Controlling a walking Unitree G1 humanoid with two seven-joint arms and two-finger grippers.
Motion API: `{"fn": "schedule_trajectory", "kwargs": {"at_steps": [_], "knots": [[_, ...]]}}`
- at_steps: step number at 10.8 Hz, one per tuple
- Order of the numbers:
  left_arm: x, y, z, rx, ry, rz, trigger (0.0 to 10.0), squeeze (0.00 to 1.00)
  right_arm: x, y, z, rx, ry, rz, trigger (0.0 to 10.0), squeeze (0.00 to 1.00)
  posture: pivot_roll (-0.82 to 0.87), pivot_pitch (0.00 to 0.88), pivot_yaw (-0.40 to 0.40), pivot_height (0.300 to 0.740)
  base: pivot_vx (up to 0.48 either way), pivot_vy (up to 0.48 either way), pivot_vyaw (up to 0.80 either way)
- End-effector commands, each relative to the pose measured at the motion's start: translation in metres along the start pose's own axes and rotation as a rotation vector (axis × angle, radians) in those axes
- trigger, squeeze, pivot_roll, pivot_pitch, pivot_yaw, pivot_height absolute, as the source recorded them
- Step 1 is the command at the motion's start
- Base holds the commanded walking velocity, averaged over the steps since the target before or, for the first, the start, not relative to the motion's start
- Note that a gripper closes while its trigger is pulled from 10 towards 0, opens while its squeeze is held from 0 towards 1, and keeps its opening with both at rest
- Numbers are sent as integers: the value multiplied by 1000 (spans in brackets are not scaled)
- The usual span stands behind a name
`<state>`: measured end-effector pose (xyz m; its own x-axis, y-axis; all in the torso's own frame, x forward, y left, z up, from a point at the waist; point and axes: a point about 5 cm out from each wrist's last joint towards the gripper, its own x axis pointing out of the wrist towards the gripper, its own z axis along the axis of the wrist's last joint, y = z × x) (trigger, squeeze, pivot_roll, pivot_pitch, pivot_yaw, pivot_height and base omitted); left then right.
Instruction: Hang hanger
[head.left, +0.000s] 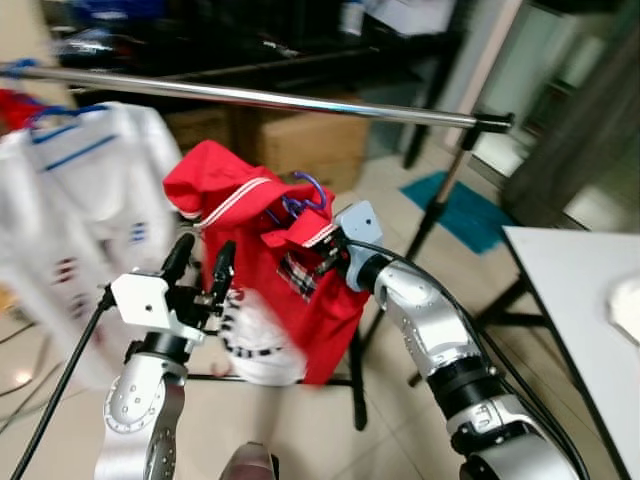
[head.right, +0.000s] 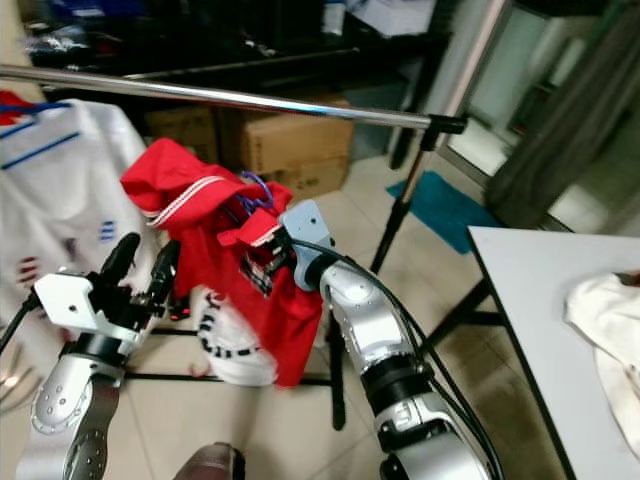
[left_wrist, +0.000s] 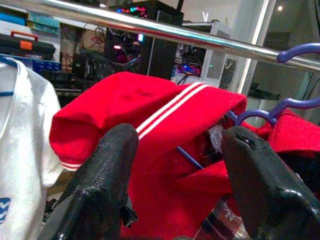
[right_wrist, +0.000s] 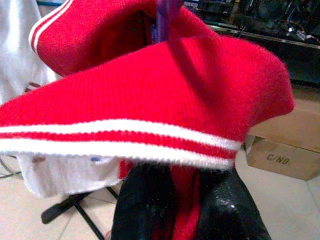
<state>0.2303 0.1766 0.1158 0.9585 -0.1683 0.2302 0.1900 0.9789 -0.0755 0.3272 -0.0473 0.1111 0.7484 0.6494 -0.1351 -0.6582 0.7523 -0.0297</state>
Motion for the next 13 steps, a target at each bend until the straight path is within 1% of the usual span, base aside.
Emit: {"fn": "schedule_trajectory", "kwargs": {"at_steps": [1, 3, 5, 9, 11, 13], "knots": [[2, -5, 2, 7, 0, -19, 10000, 0, 0, -11, 12, 5, -36, -44, 10000, 0, 225, 0, -61, 736, 0, 0, 0], [3, -6, 2, 10, 0, -20, 10000, 0, -2, -12, 10, 10, -32, -51, 10000, 0, 218, 0, -58, 736, 0, 0, 0], [4, -4, 2, 9, 4, -4, 10000, 0, -2, -12, 10, 15, -26, -47, 10000, 0, 215, 0, -58, 736, 0, 0, 0], [4, -3, 3, 7, -10, 16, 10000, 0, 0, -8, 12, 14, -33, -9, 10000, 0, 218, 0, -64, 736, 0, 0, 0], [4, -3, 3, 4, -14, 25, 10000, 0, 1, -7, 14, 4, -39, 3, 10000, 0, 220, 0, -67, 736, 339, 0, 0], [4, -2, 3, 2, -15, 29, 10000, 0, 2, -4, 16, -35, -42, 16, 10000, 0, 220, 0, -66, 736, 384, 0, 0]]}}
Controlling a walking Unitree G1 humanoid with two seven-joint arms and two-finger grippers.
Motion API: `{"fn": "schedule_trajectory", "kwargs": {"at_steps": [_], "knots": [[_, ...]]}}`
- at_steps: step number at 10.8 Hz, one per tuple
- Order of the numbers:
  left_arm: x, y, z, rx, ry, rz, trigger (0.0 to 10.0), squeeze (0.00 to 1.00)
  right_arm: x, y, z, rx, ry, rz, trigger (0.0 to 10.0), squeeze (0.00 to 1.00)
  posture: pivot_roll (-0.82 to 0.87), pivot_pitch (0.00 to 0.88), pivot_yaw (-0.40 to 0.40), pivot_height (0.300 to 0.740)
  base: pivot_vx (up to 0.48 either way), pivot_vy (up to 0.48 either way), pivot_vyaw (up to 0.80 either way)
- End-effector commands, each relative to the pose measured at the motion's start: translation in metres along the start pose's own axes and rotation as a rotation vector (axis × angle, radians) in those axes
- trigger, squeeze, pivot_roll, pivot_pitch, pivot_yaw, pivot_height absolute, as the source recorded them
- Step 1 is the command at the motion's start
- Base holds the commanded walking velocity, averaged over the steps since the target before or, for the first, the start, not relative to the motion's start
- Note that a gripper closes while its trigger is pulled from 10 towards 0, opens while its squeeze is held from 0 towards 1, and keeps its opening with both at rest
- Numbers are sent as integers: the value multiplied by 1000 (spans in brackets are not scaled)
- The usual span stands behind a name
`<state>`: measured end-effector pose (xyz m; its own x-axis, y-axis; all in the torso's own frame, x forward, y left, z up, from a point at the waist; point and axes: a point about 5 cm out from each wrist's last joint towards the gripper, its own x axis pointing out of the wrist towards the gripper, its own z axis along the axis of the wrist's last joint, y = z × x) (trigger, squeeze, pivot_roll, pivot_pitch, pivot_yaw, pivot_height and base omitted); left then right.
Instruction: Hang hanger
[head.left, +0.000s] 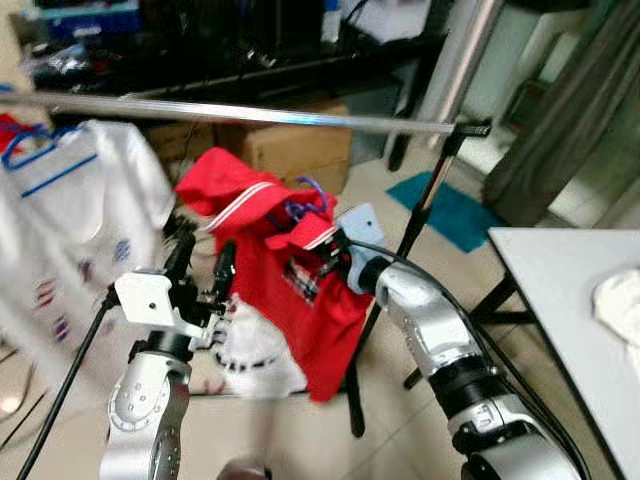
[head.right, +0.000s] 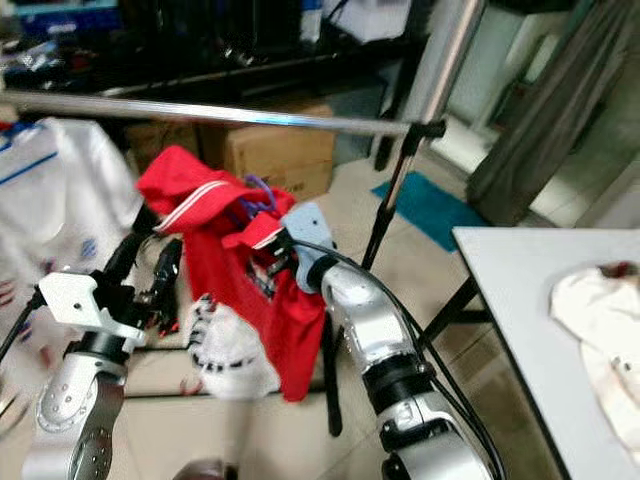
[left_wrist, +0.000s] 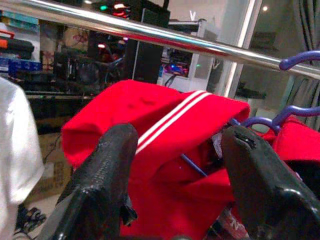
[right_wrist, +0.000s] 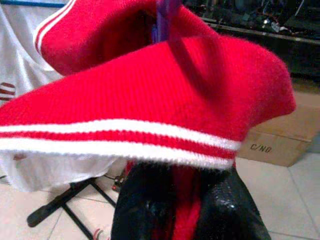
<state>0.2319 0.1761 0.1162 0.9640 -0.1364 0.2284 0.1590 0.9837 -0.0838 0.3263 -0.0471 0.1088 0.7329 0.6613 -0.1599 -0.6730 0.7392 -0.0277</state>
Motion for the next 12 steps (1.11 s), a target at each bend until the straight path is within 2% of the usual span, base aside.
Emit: {"fn": "schedule_trajectory", "kwargs": {"at_steps": [1, 12], "knots": [[2, -1, 3, 2, -16, 0, 10000, 0, 2, -3, 19, -43, -69, 3, 10000, 0, 220, 0, -66, 736, 465, 0, 0], [2, -1, 2, 16, -6, -7, 10000, 0, 5, -3, 19, -18, -62, 1, 10000, 0, 225, 0, -67, 736, 458, 0, 0]]}}
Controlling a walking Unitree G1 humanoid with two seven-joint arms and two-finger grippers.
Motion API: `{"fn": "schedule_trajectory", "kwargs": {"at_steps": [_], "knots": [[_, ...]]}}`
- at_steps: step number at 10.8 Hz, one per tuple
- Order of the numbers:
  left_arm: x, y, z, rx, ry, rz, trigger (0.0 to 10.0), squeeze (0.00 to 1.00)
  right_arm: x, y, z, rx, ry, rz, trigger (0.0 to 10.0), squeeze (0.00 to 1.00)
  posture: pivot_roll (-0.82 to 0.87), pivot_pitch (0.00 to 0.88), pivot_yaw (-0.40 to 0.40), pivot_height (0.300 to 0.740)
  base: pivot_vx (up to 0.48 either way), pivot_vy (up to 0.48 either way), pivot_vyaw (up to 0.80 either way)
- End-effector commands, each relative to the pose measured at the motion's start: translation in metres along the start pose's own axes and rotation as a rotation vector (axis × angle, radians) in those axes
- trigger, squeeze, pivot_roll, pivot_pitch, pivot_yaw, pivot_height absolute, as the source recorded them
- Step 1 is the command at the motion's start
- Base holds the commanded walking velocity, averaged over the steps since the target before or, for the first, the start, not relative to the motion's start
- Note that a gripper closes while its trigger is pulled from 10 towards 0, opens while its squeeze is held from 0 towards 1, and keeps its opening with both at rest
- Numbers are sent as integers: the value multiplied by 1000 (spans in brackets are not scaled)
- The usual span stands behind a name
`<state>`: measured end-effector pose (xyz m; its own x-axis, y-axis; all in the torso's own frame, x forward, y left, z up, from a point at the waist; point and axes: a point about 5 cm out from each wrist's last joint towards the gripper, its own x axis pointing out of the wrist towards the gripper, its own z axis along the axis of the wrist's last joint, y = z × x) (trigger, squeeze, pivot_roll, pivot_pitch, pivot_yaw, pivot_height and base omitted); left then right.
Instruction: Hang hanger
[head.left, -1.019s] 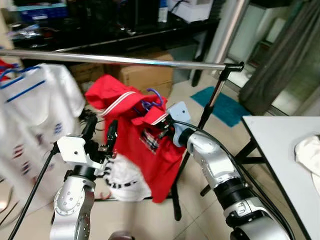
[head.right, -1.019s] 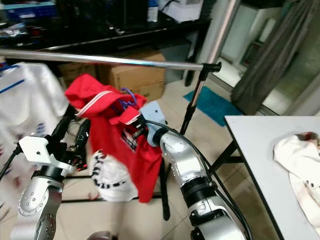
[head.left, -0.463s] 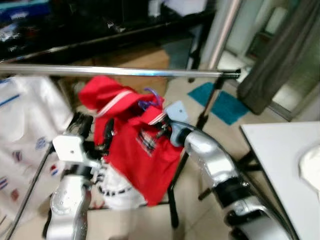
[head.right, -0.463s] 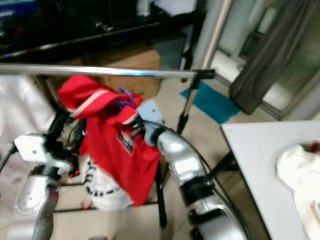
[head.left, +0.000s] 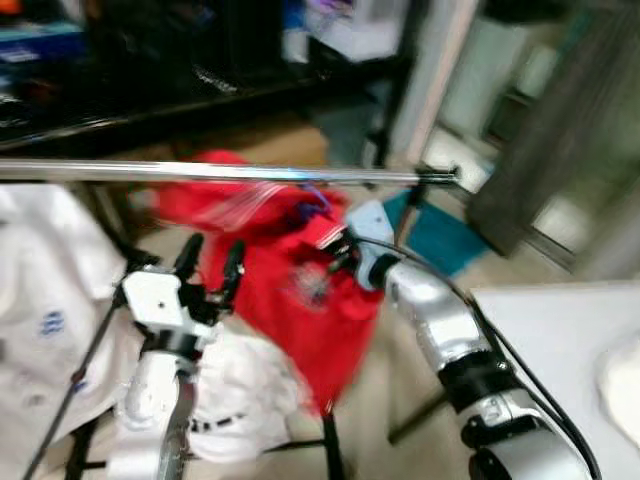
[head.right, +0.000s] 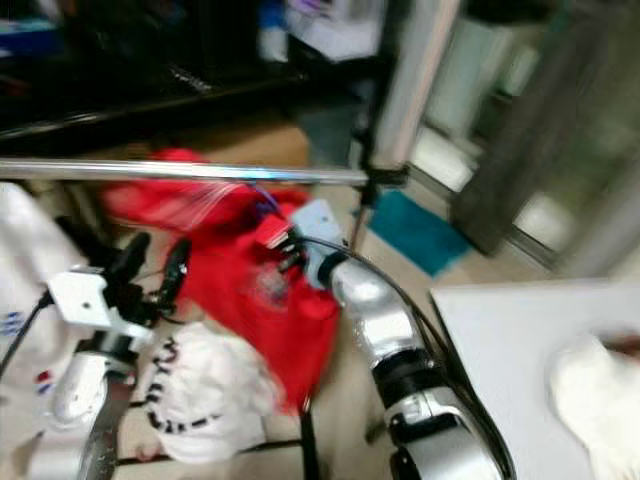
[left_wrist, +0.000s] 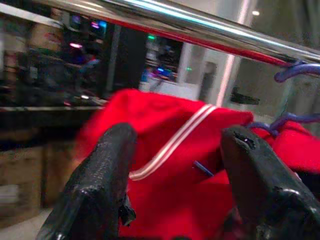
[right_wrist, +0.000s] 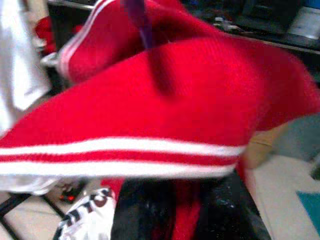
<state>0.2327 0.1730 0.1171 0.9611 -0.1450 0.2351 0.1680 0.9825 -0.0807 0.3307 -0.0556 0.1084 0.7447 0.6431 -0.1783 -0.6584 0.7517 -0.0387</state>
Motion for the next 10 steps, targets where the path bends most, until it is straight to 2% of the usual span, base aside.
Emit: {"fn": "schedule_trajectory", "kwargs": {"at_steps": [1, 5, 8, 10], "knots": [[0, 1, 1, 10, -6, -9, 10000, 0, 7, 7, 20, -9, -80, 22, 10000, 0, 222, 0, -67, 736, 0, 0, 0], [1, -2, 1, 12, -1, -27, 10000, 0, 6, 6, 19, -11, -72, 16, 10000, 0, 214, 0, -62, 736, 0, 0, 0], [1, -3, 0, 20, 6, -42, 10000, 0, 4, 2, 25, 2, -63, -23, 10000, 0, 211, 0, -61, 736, 0, 0, 0], [0, -6, -2, 55, 20, -77, 10000, 0, -2, -3, 33, -20, -70, -27, 10000, 0, 207, 0, -61, 736, 0, 0, 0]]}}
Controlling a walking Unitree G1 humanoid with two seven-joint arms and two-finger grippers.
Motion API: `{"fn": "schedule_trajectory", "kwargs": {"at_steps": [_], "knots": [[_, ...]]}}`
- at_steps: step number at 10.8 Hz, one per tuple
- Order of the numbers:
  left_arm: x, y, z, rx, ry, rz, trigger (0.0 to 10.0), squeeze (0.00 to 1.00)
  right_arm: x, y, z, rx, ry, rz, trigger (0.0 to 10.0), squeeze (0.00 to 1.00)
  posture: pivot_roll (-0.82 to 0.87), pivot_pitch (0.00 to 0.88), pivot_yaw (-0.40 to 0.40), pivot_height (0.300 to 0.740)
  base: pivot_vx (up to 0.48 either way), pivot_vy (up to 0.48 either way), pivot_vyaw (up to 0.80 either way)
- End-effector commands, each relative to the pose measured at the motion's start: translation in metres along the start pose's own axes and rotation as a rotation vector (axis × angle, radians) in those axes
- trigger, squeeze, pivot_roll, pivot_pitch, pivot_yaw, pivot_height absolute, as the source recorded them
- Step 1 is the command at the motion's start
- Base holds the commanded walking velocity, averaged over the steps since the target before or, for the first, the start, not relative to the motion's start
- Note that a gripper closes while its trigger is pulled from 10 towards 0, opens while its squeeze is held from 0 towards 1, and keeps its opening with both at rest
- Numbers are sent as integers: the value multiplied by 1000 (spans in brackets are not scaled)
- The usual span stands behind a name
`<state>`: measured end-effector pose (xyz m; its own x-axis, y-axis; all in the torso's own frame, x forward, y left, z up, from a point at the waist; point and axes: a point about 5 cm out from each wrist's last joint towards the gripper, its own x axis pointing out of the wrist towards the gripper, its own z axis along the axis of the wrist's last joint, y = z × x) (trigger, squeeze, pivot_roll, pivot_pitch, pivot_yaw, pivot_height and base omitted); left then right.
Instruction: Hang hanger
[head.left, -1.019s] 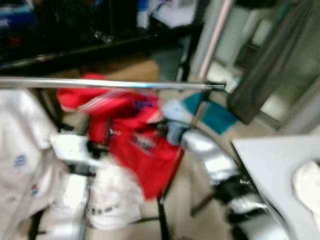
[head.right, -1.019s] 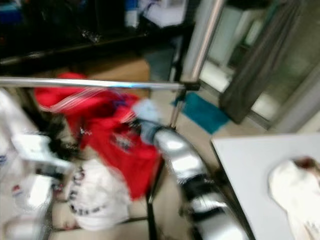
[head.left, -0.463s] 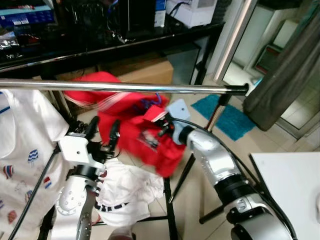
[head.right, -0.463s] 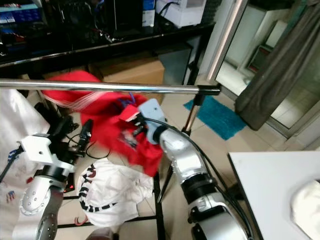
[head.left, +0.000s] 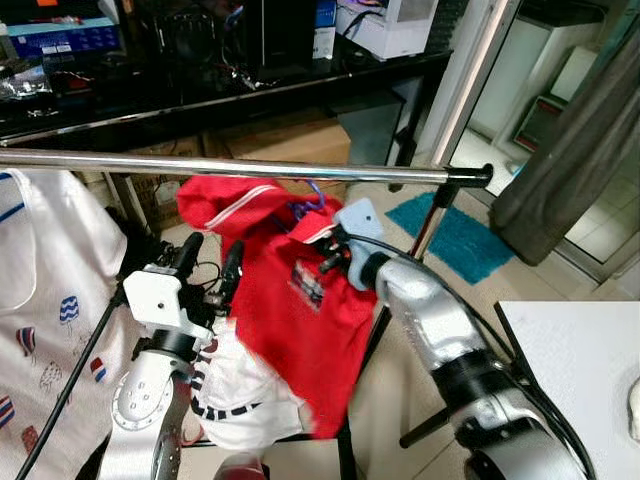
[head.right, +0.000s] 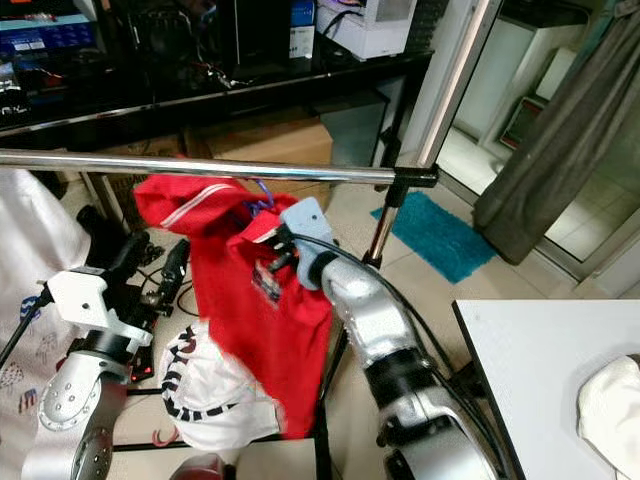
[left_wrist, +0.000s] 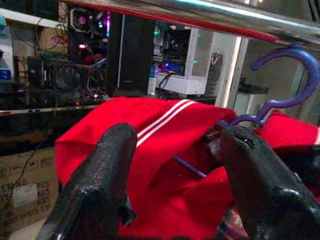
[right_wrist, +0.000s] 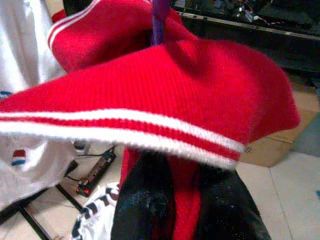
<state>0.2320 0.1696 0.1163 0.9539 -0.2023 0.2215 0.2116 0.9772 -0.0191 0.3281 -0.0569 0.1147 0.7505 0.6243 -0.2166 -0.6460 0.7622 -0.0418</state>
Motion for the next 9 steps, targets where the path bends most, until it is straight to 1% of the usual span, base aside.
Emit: {"fn": "schedule_trajectory", "kwargs": {"at_steps": [1, 2, 3, 4, 5, 6, 7, 8, 9], "knots": [[0, -5, -2, 17, 14, -35, 10000, 0, -5, -7, 26, -49, -101, -12, 10000, 0, 205, 0, -60, 736, 0, 0, 0], [-2, -7, -5, 12, 24, -44, 10000, 0, -14, -13, 13, -70, -53, -3, 10000, 0, 198, 0, -57, 736, 0, 0, 0], [-3, -8, -6, 10, 31, -52, 10000, 0, -20, -11, -2, -98, 20, 43, 10000, 0, 192, 0, -54, 736, 0, 0, 0], [-3, -9, -8, 12, 42, -65, 10000, 0, -29, 2, -21, -177, 109, 168, 10000, 0, 187, 0, -50, 736, 0, 0, 0], [-2, -10, -9, 18, 50, -78, 10000, 0, -39, 16, -31, -238, 150, 306, 10000, 0, 182, 0, -46, 736, 0, 0, 0], [-2, -10, -10, 24, 53, -86, 10000, 0, -44, 13, -30, -229, 143, 309, 10000, 0, 177, 0, -40, 736, 0, 0, 0], [-1, -9, -10, 24, 53, -88, 10000, 0, -46, 6, -23, -240, 116, 295, 10000, 0, 177, 0, -40, 736, 0, 0, 0], [0, -9, -10, 26, 52, -92, 10000, 0, -49, 5, -6, -229, 48, 315, 10000, 0, 175, 0, -38, 736, 0, 0, 0], [0, -9, -10, 29, 50, -94, 10000, 0, -48, 4, 6, -227, 16, 316, 10000, 0, 173, 0, -37, 736, 0, 0, 0]]}}
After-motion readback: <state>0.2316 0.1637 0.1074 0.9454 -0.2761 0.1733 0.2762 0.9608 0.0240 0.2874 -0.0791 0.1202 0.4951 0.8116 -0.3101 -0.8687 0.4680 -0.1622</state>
